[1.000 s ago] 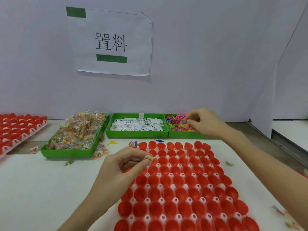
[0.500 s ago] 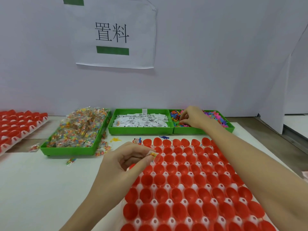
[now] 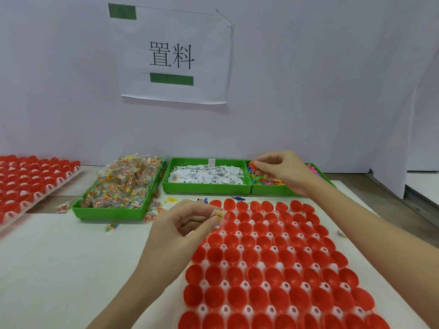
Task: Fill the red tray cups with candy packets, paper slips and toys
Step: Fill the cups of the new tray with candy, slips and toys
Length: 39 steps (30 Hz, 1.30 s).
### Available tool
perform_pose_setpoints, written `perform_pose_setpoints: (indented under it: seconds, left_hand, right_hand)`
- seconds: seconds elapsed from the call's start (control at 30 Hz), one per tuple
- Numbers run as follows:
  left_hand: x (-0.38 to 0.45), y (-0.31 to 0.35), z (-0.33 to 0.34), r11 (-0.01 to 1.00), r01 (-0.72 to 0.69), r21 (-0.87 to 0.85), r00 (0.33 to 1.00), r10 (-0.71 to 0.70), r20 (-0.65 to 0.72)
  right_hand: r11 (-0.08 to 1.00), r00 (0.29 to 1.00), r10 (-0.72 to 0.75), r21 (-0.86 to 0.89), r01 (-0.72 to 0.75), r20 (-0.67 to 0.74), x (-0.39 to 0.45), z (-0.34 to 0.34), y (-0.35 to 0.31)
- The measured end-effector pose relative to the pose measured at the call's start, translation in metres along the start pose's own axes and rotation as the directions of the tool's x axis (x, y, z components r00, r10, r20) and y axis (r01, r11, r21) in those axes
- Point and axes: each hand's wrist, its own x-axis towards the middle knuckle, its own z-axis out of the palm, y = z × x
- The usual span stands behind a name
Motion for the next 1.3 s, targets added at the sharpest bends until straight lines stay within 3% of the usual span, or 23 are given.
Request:
perform_pose_setpoints:
  seconds: [0.17,0.3,0.53,0.77,1.07,1.3]
  left_hand:
    - [-0.003,0.001,0.003,1.0,0.016,-0.018,1.0,-0.015,0.005]
    - [-0.005,0.001,0.005,1.0,-0.001,-0.03,1.0,0.001,-0.012]
    - [-0.007,0.0,0.007,0.999,-0.003,-0.042,1.0,0.004,0.025]
    - [-0.006,0.006,0.005,0.986,0.049,-0.158,0.996,-0.036,0.083]
    - [-0.007,0.006,0.004,0.98,0.011,-0.197,0.988,0.019,0.151]
    - [-0.007,0.004,0.007,0.99,0.007,-0.139,0.999,-0.001,0.049]
  right_hand:
    - [0.96,0.987,-0.044,0.279,0.0,0.152,-0.07,0.029,-0.027]
    - [0.95,0.972,-0.041,0.31,-0.034,0.232,-0.114,0.053,-0.034]
    - [0.963,0.991,0.0,0.266,-0.035,0.133,-0.131,0.057,-0.037]
    - [0.84,0.967,0.103,0.501,-0.209,0.232,-0.129,0.049,-0.033]
    - [0.861,0.975,0.079,0.479,-0.172,0.209,-0.132,0.052,-0.035]
    - [0.981,0.983,-0.053,0.192,0.019,0.176,-0.14,0.059,-0.037]
